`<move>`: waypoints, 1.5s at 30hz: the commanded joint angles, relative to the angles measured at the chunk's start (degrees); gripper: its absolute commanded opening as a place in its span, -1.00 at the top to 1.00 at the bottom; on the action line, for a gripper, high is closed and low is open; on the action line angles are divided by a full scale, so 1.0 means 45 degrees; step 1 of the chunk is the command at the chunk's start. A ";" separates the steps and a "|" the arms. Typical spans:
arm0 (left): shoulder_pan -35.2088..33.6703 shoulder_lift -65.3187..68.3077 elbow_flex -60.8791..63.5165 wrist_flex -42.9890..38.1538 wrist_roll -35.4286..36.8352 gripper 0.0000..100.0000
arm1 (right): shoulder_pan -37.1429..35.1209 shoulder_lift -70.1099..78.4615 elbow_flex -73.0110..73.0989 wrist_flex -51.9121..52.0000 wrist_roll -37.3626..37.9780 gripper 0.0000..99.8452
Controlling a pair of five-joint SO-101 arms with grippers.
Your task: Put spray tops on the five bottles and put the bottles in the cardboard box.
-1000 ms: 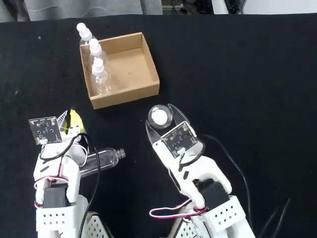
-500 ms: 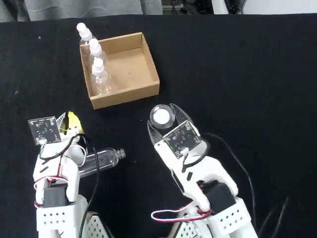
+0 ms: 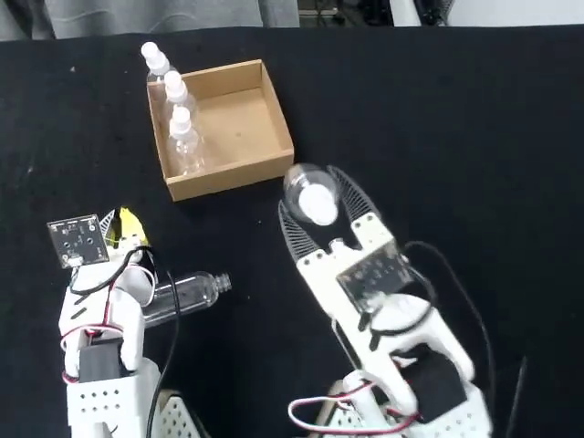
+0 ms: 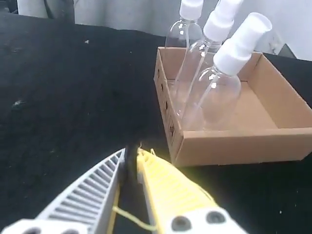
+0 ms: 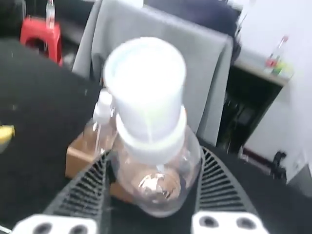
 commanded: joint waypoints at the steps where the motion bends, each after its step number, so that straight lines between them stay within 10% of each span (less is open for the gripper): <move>1: -0.0127 -0.0137 -0.0186 -0.0293 -0.0098 0.93 | 0.0293 0.3194 -0.1768 0.0059 0.0117 0.77; 45: -0.0694 -0.0137 -0.0186 -0.0195 -0.0098 0.94 | 0.0977 2.1148 -1.6166 -0.0078 -0.1582 0.77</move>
